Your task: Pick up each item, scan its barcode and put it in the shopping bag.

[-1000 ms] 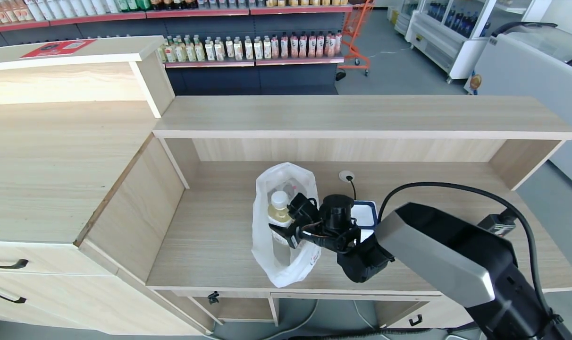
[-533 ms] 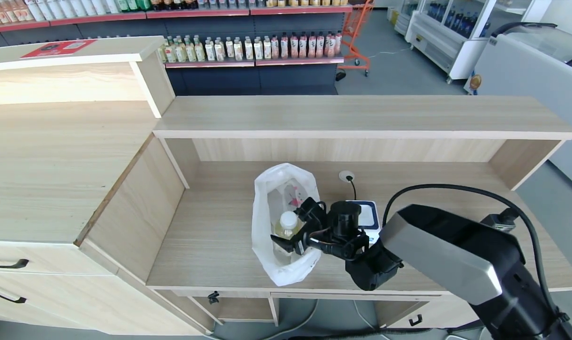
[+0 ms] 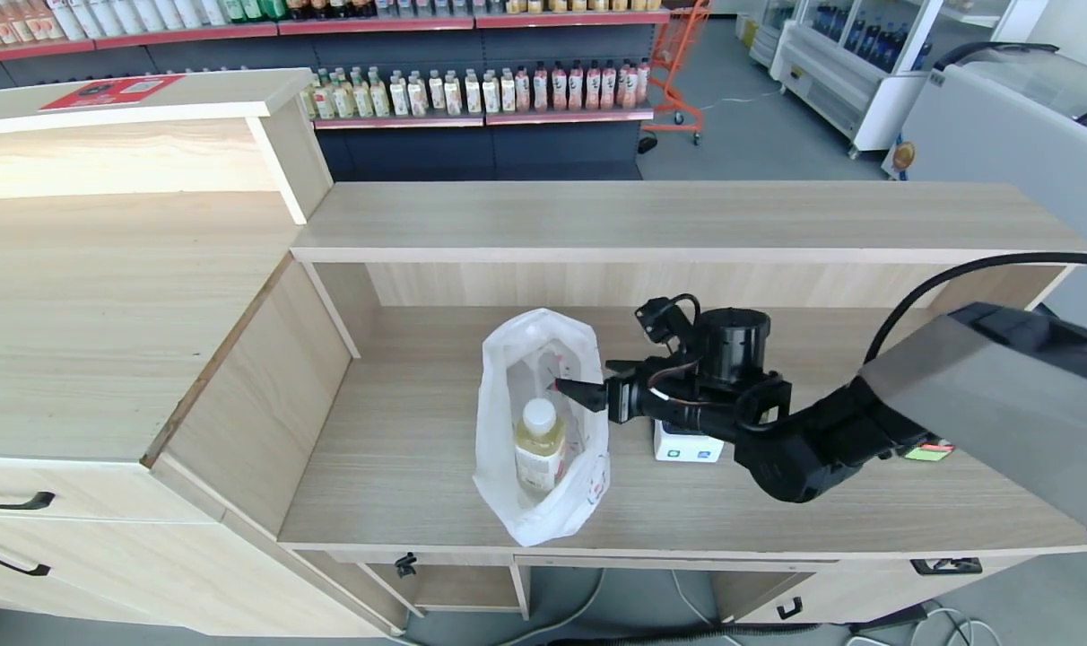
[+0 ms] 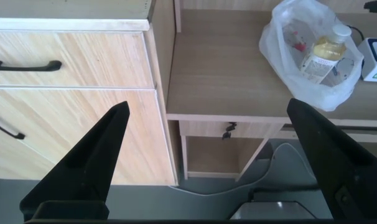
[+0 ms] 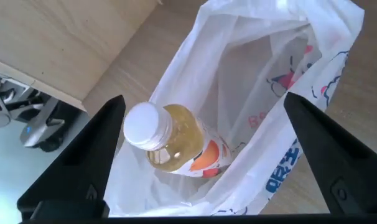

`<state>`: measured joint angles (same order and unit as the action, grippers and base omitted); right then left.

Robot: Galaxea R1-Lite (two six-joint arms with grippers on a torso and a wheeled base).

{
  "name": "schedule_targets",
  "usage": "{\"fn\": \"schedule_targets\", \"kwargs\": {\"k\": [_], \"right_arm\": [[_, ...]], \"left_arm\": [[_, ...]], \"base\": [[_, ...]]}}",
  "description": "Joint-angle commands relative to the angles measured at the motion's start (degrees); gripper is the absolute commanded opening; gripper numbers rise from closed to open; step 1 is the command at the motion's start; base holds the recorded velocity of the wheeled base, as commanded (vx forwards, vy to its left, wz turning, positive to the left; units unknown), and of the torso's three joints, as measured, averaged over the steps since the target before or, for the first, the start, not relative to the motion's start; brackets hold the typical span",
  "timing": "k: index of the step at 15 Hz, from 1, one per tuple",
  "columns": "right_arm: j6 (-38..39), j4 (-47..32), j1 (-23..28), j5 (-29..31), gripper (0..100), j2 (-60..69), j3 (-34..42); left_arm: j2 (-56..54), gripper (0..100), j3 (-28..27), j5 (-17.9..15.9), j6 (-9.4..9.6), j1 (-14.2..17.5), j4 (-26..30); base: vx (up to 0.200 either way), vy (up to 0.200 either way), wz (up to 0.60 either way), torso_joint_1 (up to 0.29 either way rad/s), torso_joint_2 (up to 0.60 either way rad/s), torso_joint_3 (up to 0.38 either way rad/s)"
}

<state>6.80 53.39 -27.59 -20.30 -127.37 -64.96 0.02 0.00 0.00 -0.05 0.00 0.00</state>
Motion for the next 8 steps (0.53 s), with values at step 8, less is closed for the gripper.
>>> {"fn": "schedule_targets", "kwargs": {"k": [8], "right_arm": [[6.8, -39.1, 18.0, -3.3, 100, 42.2, 8.3]], "left_arm": [[0.0, 100, 0.0, 0.0, -0.04, 0.0, 0.0]], "base": [[0.0, 0.0, 0.0, 0.0, 0.0, 0.0]]}}
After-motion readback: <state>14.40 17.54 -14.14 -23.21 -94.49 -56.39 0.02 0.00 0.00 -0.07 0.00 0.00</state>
